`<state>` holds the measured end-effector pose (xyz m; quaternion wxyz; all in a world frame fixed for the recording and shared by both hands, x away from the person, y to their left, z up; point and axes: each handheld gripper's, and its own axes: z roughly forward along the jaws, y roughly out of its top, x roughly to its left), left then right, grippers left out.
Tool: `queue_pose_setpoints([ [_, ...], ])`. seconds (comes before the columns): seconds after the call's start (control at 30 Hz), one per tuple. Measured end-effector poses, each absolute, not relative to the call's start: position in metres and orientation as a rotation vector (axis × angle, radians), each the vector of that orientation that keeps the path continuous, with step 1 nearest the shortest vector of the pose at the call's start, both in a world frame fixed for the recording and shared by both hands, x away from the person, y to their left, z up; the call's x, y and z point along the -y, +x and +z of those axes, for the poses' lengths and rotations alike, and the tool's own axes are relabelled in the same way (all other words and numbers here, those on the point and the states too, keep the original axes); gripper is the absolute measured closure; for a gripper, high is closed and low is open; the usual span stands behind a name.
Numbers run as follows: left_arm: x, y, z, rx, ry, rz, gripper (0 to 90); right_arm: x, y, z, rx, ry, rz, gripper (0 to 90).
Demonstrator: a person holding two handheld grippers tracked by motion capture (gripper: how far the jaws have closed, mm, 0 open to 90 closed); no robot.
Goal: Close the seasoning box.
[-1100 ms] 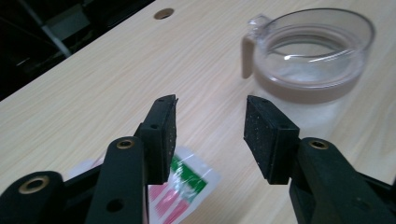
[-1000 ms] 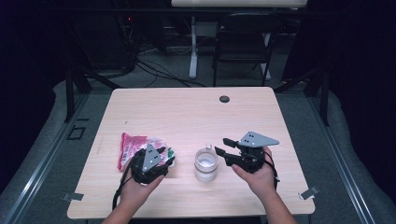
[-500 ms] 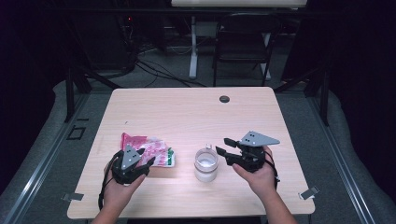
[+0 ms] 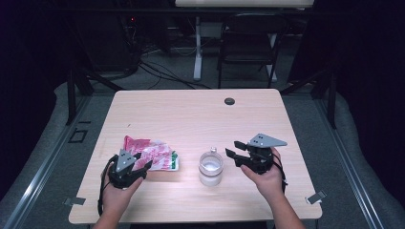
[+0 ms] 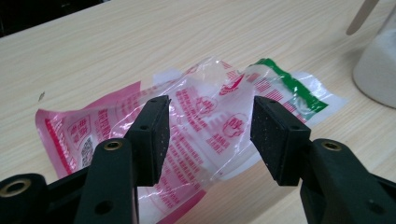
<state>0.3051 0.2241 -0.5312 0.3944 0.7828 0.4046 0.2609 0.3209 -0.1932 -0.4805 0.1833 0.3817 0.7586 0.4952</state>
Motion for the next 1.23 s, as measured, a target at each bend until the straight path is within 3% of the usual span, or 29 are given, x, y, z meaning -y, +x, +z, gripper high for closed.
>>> queue_pose_setpoints([
  [0.87,-0.220,0.311,-0.539,-1.021,2.019,0.636,47.7,0.223,0.347,-0.540,-2.091,1.382,1.204,52.7],
  [1.23,-0.221,0.310,-0.539,-1.024,2.014,0.625,47.6,0.217,0.349,-0.547,-2.121,1.368,1.162,51.1],
])
